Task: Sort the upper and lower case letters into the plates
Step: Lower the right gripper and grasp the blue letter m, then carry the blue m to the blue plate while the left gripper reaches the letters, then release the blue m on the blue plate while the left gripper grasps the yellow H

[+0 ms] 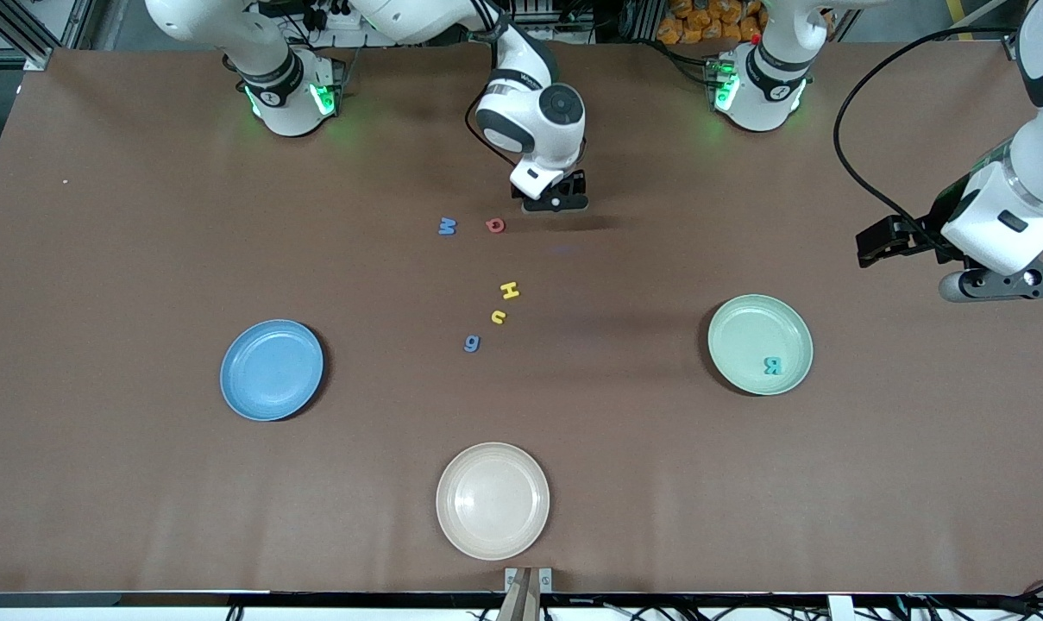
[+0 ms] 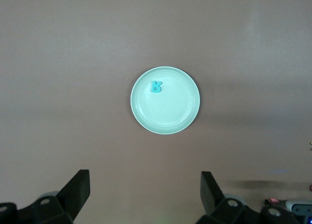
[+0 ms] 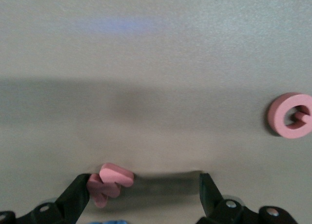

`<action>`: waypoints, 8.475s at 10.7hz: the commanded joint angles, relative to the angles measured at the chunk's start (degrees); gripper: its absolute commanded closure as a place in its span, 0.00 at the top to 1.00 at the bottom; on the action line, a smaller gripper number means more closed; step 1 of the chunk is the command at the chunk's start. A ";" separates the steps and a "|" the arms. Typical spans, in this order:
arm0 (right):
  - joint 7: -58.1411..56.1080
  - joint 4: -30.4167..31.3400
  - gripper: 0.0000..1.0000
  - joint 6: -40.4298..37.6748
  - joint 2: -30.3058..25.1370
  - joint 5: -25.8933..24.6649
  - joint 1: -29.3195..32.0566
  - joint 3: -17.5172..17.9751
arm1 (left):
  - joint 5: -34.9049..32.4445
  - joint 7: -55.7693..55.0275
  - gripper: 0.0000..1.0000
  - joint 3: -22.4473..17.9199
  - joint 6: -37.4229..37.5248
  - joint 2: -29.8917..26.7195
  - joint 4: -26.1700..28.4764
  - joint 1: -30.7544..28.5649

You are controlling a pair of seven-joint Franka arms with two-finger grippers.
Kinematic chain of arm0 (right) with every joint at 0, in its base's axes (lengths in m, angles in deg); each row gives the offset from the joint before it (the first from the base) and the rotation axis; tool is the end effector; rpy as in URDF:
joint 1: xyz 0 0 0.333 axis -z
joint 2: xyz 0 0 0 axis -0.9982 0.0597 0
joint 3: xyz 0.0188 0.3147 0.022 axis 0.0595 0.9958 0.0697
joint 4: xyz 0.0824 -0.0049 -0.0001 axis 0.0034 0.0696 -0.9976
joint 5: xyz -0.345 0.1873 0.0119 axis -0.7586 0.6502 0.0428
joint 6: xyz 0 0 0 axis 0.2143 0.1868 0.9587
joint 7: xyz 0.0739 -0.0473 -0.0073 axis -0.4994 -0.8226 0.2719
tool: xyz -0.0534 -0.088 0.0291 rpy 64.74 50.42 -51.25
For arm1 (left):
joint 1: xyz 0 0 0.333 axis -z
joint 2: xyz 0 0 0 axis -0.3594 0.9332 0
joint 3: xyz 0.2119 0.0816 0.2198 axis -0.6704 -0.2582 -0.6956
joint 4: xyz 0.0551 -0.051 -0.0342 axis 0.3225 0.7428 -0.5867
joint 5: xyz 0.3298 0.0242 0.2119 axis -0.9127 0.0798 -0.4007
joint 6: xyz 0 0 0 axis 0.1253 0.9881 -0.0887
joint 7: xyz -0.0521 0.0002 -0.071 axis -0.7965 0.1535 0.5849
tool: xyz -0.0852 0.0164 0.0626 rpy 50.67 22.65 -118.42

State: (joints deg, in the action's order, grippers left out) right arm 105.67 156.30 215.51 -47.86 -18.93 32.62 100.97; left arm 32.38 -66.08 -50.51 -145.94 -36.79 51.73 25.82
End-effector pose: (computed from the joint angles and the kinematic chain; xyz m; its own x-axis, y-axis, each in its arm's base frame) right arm 0.2751 0.5748 0.1692 0.9810 0.0870 -0.1735 0.0955 -0.9946 0.0411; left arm 0.5900 -0.0860 0.5989 0.9972 0.0325 -0.0666 0.0303 -0.9990 -0.0340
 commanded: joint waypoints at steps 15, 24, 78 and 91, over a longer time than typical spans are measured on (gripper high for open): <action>-6.68 -4.41 1.00 -3.64 3.17 10.34 1.31 1.99 | 1.79 0.51 1.00 1.66 0.66 -0.96 0.74 0.52; -6.16 -4.41 0.11 -3.65 3.08 10.69 -0.45 2.69 | 1.53 0.51 1.00 1.66 0.83 -1.05 0.82 0.61; -58.18 -6.26 1.00 -13.93 -5.36 -14.54 56.33 1.81 | -23.32 6.31 1.00 16.95 -55.82 34.80 12.95 29.18; -57.57 -6.17 1.00 -15.33 -4.92 -11.11 55.45 1.81 | -24.14 11.32 0.62 16.43 -59.46 38.85 12.60 28.38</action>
State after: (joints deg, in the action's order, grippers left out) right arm 47.79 150.02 200.61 -52.58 -30.92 87.68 102.29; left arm 8.81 -55.82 -34.13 -204.84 1.23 64.73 54.53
